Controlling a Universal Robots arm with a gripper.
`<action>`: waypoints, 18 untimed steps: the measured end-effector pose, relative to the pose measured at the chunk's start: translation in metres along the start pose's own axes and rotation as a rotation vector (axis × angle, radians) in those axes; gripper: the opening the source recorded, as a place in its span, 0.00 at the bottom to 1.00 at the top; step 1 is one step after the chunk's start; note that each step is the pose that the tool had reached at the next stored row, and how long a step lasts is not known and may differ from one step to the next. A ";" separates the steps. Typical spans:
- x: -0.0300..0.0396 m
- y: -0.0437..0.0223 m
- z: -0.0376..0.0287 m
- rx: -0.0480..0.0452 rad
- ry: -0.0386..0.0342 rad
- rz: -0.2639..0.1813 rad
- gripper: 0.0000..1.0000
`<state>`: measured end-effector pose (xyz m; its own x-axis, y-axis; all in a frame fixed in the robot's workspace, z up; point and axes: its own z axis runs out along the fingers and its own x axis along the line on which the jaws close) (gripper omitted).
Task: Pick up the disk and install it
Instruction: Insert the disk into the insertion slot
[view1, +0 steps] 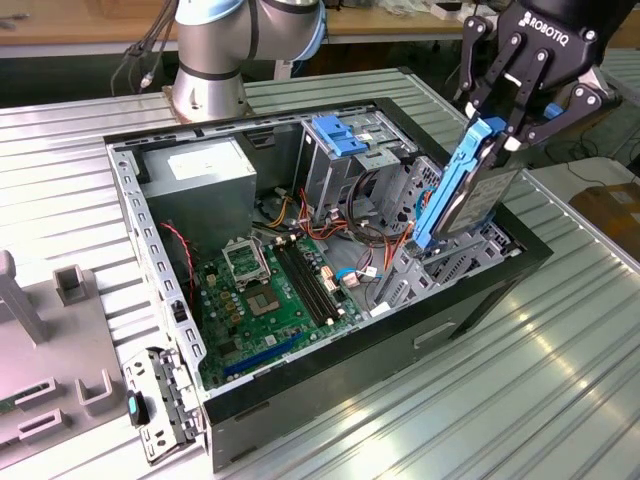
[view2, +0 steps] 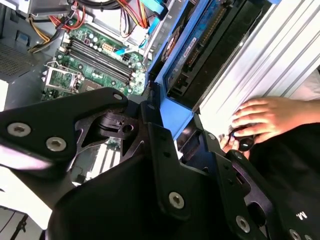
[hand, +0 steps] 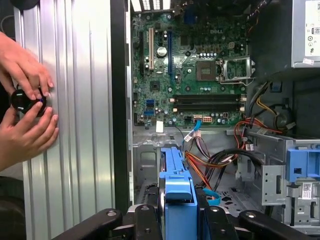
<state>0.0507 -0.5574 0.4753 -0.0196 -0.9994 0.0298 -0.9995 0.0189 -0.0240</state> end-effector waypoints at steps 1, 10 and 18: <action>0.0002 -0.0004 0.0022 -0.0006 -0.0001 -0.001 0.37; -0.0027 -0.0049 0.0107 -0.0045 0.0008 0.024 0.37; -0.0030 -0.0049 0.0135 -0.0034 -0.0002 -0.014 0.37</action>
<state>0.0560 -0.5549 0.4619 -0.0061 -0.9995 0.0300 -0.9998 0.0055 -0.0202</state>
